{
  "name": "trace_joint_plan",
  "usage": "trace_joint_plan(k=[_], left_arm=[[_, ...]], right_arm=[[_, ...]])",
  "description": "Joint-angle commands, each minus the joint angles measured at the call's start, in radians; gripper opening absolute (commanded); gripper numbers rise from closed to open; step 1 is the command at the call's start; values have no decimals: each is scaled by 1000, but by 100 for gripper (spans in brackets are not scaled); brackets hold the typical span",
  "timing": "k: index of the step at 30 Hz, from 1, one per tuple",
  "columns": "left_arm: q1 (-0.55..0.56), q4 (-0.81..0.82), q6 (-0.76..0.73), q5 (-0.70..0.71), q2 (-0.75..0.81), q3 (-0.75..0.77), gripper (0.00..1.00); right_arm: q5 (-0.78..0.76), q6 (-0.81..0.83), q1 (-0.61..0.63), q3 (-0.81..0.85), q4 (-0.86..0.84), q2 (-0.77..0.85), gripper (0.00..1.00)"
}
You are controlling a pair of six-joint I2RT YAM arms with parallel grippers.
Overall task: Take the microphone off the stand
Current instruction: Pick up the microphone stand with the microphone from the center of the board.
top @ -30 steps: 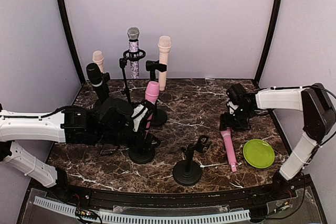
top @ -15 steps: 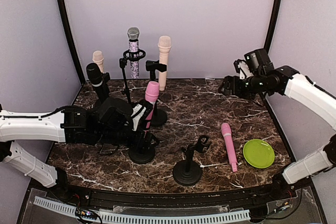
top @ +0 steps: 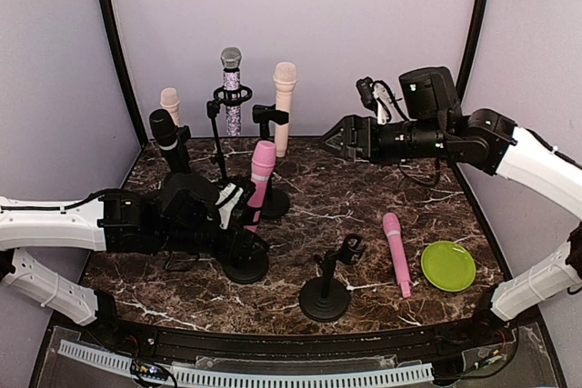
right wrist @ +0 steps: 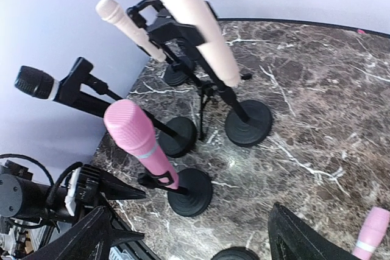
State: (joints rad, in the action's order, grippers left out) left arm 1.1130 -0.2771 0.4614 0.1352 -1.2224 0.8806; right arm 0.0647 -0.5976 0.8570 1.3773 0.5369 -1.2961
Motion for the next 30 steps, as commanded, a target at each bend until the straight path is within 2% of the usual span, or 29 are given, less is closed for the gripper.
trace_joint_plan(k=[1,6,11,14,18,24,30], left_arm=[[-5,20,21,-12,66,-34,76],[-11,-23,30,-19,75,-26,76],[-21,-50,34,-26,79,-16,76],[-24,-54,39,-27,90,-22,76],[-25,-54,50,-24,110,-39,76],[-28,-60,61,-21,140,-58,76],[-31,-67,64,-25,147,-68,76]], right_arm=[[62,-18,91,23,-211,-61,91],[10,36,162,143,-192,-207,92],[-83,67,183,253,-164,-333,91],[-140,78,183,303,-146,-393,87],[-136,94,183,357,-137,-467,83],[-131,111,188,411,-130,-549,70],[-160,108,190,430,-110,-562,45]])
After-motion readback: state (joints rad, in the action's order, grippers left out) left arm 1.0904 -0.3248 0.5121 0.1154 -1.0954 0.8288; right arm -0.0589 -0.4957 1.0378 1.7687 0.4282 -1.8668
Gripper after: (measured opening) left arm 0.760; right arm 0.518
